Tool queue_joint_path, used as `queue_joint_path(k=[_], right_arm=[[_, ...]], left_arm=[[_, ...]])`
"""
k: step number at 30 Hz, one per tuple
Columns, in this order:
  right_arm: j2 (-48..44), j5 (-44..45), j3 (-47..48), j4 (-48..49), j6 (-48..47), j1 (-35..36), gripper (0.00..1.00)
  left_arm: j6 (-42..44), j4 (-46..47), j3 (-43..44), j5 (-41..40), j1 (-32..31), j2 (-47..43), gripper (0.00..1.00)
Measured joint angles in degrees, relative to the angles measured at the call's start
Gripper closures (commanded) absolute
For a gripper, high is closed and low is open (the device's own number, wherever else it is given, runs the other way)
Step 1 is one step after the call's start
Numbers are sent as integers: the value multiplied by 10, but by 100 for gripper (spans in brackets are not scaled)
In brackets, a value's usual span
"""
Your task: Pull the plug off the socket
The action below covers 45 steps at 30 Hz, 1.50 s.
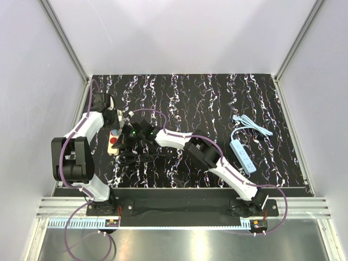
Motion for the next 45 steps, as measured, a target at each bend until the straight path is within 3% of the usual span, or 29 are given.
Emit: queue_joint_path(k=[20, 32, 41, 45], right_arm=[[0, -2, 0, -5, 7, -3, 100], [0, -5, 17, -39, 8, -6, 100], [9, -21, 31, -44, 3, -9, 100], [-3, -32, -13, 3, 0, -14, 96]], left_arm=[[1, 2, -2, 37, 21, -1, 100], [0, -25, 9, -38, -36, -7, 100], [-3, -58, 33, -8, -21, 2, 100], [-3, -52, 33, 9, -20, 10, 100]])
